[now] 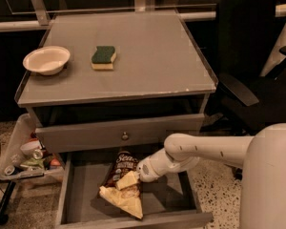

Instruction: Place brown chip bag into middle drawer

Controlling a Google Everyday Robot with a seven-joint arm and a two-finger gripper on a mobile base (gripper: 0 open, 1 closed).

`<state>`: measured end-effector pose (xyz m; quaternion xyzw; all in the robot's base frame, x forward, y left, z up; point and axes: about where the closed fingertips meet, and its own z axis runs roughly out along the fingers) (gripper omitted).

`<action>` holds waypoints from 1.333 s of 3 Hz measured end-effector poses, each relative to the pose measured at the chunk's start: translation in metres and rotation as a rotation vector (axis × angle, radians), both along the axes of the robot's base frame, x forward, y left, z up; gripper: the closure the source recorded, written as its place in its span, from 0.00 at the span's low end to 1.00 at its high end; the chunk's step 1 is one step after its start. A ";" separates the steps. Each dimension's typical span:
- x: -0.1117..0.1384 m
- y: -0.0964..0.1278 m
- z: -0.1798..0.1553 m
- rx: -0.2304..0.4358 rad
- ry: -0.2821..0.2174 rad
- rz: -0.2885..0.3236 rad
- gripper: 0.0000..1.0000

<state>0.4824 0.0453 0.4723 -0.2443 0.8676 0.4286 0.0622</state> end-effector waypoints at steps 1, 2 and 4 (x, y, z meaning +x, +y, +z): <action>0.000 0.000 0.000 0.000 0.000 0.000 0.35; 0.000 0.000 0.000 0.000 0.000 0.000 0.12; 0.000 0.000 0.000 0.000 0.000 0.000 0.00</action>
Offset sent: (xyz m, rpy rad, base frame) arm 0.0000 0.0000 0.0000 0.0000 0.0000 0.0000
